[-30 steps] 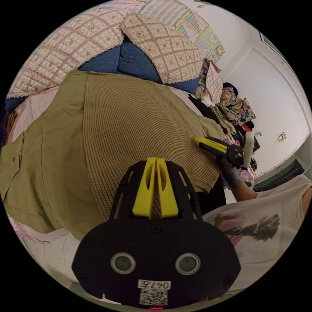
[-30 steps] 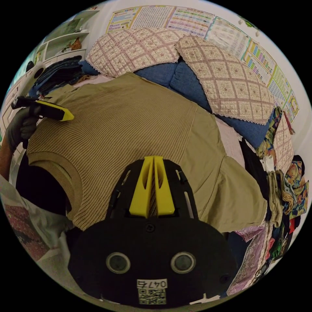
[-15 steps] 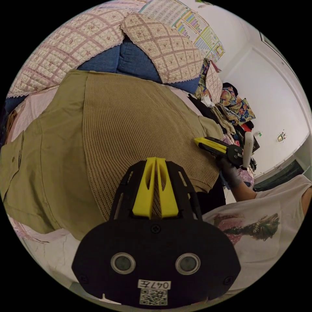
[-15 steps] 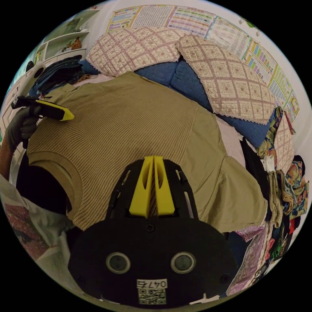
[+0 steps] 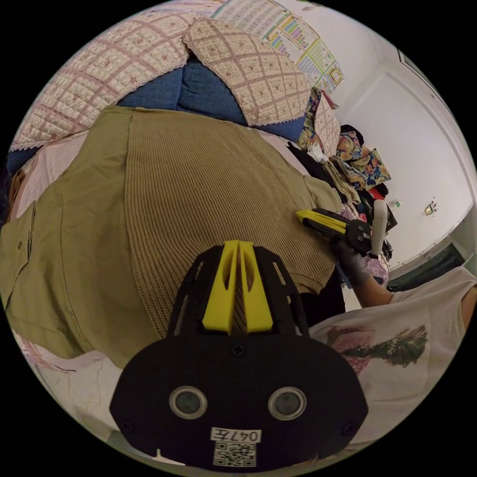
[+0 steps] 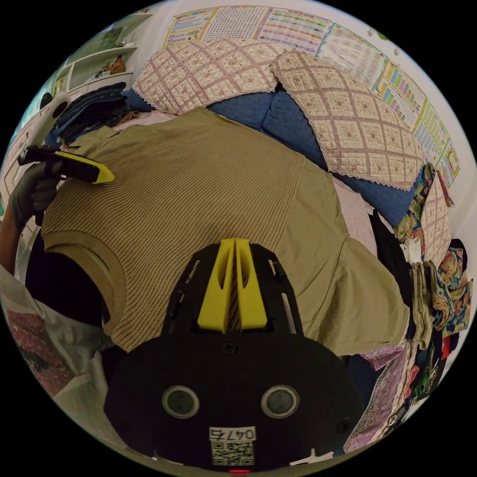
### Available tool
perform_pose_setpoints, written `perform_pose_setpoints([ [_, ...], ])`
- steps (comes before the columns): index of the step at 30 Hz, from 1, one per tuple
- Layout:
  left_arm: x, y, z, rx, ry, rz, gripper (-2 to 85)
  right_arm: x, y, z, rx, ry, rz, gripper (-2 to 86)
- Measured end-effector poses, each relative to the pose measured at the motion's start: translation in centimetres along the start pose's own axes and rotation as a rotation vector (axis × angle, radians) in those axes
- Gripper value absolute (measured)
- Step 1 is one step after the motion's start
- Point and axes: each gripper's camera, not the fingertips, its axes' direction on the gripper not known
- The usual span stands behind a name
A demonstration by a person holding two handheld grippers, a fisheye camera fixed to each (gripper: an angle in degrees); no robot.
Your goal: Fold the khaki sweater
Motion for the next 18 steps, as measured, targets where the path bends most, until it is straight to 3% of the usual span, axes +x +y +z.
perform_pose_setpoints([
  [18, 5.9, -0.4, 1.8, 0.002, 0.008, -0.004, -1.0, -0.3, 0.3, 0.8, -0.009, 0.003, -0.007, -1.3],
])
